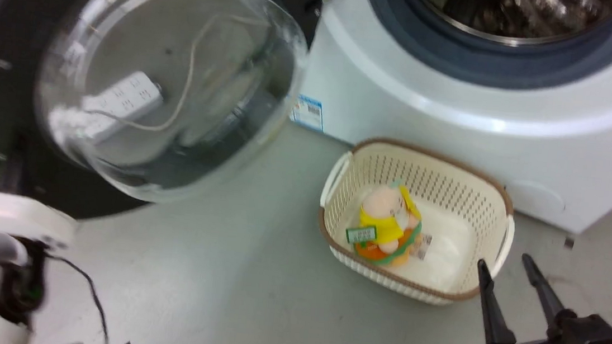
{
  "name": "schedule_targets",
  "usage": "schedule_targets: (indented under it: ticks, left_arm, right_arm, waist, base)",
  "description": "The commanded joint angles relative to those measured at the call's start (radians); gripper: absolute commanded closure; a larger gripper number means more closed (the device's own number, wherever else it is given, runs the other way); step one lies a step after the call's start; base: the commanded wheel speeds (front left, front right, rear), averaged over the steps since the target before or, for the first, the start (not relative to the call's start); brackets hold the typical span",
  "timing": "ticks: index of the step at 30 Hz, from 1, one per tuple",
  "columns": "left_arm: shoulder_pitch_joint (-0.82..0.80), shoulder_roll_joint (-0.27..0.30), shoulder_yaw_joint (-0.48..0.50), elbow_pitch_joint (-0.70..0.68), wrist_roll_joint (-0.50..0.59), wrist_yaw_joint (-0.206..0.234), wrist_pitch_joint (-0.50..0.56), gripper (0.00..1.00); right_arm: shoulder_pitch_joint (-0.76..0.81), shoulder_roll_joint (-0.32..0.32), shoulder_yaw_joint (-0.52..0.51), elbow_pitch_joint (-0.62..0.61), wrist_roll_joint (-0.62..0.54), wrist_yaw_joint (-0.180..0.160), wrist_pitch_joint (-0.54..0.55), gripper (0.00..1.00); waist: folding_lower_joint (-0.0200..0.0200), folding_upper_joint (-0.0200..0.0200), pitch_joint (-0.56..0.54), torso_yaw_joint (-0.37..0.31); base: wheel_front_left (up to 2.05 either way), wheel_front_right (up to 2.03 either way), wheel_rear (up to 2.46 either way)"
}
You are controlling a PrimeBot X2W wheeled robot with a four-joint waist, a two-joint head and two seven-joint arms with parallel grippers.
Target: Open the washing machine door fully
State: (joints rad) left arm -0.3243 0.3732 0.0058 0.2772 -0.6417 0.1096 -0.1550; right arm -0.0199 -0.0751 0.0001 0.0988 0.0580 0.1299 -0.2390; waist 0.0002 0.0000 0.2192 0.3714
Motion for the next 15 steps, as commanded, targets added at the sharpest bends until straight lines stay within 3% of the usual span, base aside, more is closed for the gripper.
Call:
schedule_targets:
  ticks: [1, 8, 15]
  left_arm:
    - [-0.024, 0.017, 0.015, 0.017, -0.006, -0.007, -0.011, 1.00]
    - [-0.134, 0.083, 0.091, 0.171, -0.049, -0.040, -0.048, 1.00]
    - [-0.190, 0.112, 0.123, 0.268, -0.060, -0.073, -0.081, 1.00]
  right_arm:
    - [-0.021, -0.011, -0.002, -0.010, -0.009, 0.001, 0.003, 0.00]
    - [-0.039, -0.029, -0.019, -0.038, -0.013, 0.001, 0.018, 0.00]
    - [-0.041, -0.028, -0.023, -0.049, -0.017, 0.001, 0.025, 0.00]
  waist:
    - [-0.0002, 0.0000, 0.043, -0.021]
    - [-0.0002, 0.0000, 0.100, -0.043]
    - [-0.0002, 0.0000, 0.111, -0.050]
  base:
    - [0.00, 0.00, 0.00]
    - [0.00, 0.00, 0.00]
    - [0.00, 0.00, 0.00]
